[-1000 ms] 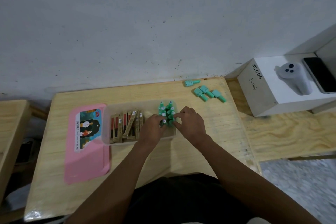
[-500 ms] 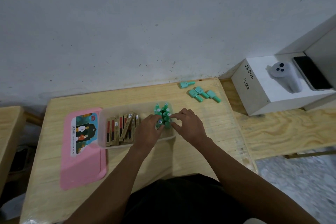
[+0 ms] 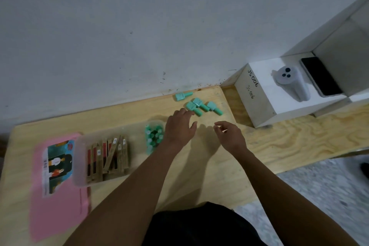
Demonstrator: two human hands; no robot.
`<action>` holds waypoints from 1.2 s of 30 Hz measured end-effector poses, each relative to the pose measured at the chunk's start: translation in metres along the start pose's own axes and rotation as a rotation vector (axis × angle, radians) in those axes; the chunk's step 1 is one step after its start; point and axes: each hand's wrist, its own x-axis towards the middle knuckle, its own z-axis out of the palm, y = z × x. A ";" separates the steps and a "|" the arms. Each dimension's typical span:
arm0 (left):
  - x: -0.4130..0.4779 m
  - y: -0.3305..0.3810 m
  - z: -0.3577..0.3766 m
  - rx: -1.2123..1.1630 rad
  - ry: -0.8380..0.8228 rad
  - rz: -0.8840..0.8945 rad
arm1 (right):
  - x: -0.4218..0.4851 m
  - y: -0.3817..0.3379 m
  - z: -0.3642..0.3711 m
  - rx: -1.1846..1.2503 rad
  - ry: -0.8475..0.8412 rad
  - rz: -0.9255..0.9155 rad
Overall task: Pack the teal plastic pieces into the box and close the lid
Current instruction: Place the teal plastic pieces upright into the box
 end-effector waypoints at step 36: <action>0.084 -0.022 0.012 -0.194 -0.339 -0.172 | 0.057 -0.021 0.001 -0.119 -0.013 0.011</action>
